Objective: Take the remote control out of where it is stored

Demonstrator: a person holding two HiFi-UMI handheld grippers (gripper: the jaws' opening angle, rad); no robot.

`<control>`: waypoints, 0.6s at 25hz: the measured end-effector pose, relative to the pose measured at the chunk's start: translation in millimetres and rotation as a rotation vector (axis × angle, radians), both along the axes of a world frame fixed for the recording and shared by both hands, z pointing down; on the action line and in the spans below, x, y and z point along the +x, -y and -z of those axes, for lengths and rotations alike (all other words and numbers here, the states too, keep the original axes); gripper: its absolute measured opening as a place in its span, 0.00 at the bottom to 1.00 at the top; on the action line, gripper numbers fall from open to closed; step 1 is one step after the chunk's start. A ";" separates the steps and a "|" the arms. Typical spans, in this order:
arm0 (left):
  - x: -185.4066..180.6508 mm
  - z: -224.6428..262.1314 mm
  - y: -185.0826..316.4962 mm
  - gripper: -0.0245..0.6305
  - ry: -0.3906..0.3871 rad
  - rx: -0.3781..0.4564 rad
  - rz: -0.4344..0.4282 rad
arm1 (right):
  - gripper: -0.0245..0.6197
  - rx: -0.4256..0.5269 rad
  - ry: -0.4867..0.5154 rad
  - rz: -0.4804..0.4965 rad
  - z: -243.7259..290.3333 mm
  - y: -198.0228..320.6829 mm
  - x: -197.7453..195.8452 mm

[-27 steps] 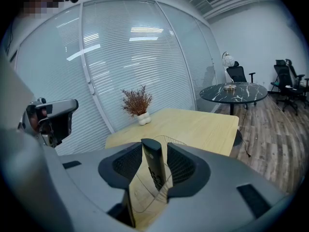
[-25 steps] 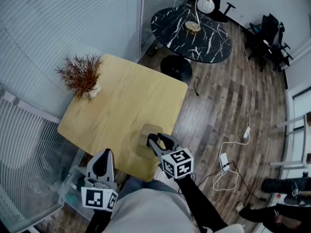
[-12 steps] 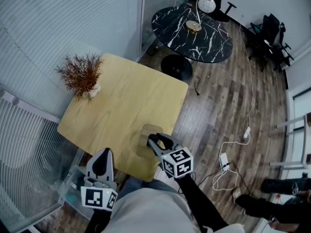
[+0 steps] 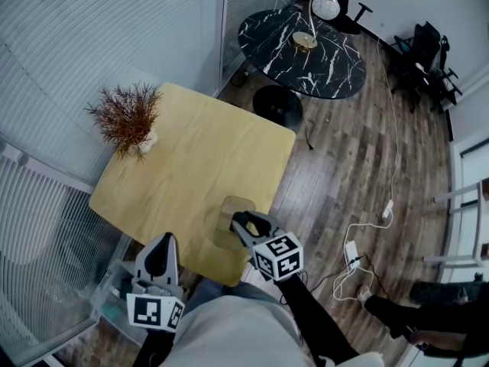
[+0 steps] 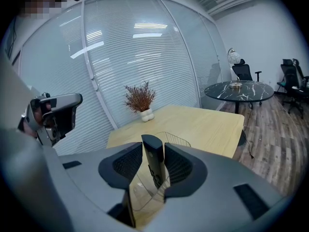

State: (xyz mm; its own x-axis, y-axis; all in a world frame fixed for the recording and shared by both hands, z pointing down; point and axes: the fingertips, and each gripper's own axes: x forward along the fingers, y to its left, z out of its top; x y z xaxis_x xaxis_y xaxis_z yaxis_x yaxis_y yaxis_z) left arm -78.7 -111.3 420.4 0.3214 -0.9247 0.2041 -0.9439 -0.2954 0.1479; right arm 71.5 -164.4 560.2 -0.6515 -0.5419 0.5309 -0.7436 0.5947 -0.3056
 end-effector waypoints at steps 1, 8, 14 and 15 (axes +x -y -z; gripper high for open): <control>0.2 0.1 0.4 0.05 0.000 0.000 0.000 | 0.26 0.001 -0.001 0.002 0.0 0.1 0.2; 3.5 0.3 0.3 0.05 0.002 0.001 0.002 | 0.24 0.005 0.004 0.012 -0.3 -0.8 1.8; 3.2 1.0 0.1 0.05 0.001 0.004 0.006 | 0.23 0.008 -0.001 0.022 -1.2 -1.3 1.9; 3.4 1.1 -0.1 0.05 0.001 0.006 0.007 | 0.23 0.008 -0.002 0.023 -1.6 -1.6 2.2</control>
State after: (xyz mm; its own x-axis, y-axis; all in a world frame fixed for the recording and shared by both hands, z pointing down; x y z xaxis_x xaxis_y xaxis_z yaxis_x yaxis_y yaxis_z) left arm -75.3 -111.3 419.3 0.3151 -0.9279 0.1990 -0.9459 -0.2900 0.1455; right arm 73.7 -162.8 561.8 -0.6626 -0.5311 0.5281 -0.7305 0.6138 -0.2994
